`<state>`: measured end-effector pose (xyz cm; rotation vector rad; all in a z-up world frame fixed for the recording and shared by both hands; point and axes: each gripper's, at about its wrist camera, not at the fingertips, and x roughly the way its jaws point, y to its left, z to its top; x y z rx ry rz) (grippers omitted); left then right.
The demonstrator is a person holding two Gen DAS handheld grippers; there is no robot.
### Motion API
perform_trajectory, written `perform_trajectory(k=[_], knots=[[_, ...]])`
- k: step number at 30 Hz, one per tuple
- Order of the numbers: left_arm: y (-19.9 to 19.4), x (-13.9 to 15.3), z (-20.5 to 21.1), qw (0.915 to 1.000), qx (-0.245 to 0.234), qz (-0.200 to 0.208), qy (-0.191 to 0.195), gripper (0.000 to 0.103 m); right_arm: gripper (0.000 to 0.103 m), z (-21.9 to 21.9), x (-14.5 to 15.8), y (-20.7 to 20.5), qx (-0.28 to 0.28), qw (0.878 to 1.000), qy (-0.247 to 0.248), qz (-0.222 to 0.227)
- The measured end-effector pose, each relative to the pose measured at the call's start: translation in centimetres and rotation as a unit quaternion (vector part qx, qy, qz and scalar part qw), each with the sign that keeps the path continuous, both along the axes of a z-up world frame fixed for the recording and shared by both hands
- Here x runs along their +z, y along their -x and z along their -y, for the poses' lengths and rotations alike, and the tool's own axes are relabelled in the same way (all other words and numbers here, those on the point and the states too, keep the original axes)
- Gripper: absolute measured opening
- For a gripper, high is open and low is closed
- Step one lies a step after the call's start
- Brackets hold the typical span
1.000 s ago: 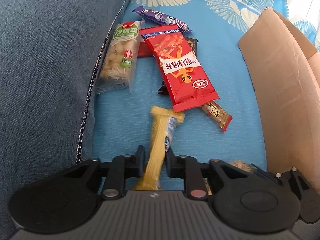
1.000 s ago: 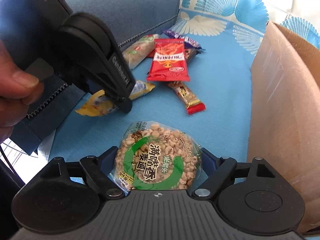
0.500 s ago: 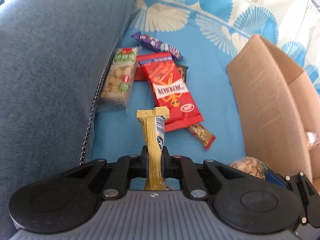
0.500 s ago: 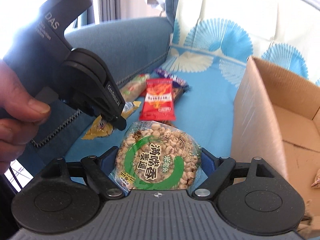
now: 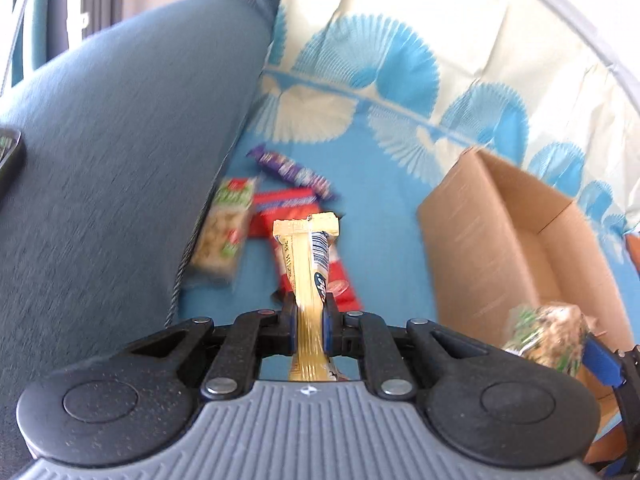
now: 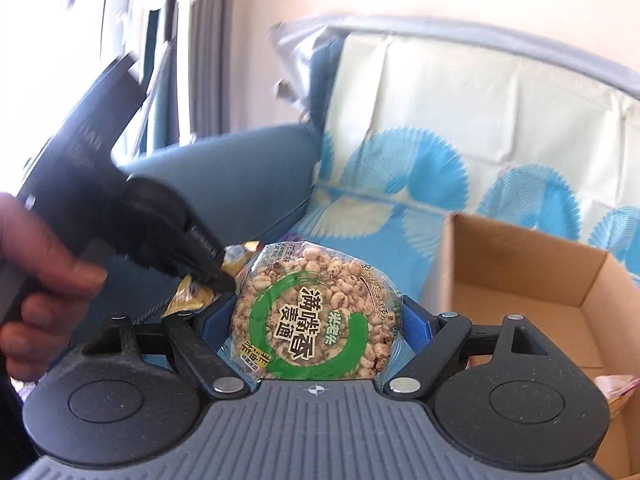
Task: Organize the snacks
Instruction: 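Grasp the round peanut bag with the right gripper while the left carries the wafer bar to the box, then open the right gripper over the box while the left releases the wafer bar into it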
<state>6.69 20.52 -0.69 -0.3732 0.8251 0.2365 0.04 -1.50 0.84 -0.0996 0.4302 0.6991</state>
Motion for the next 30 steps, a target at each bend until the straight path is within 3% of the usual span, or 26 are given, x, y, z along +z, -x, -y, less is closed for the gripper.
perform_trajectory(k=[13, 24, 30], knots=[[-2.2, 4.1, 6.8, 0.9929, -0.045, 0.110, 0.008, 0.012, 0.085, 7.3, 2.5, -3.7, -0.094, 0.995, -0.038, 0.011], [-4.7, 4.3, 13.6, 0.9833, -0.105, 0.146, 0.028, 0.012, 0.085, 14.1, 0.9, -7.2, -0.206, 0.977, -0.035, -0.032], [-5.8, 3.7, 17.2, 0.9778, -0.149, 0.146, 0.020, 0.012, 0.085, 15.9, 0.5, -7.4, -0.237, 0.970, -0.030, -0.033]])
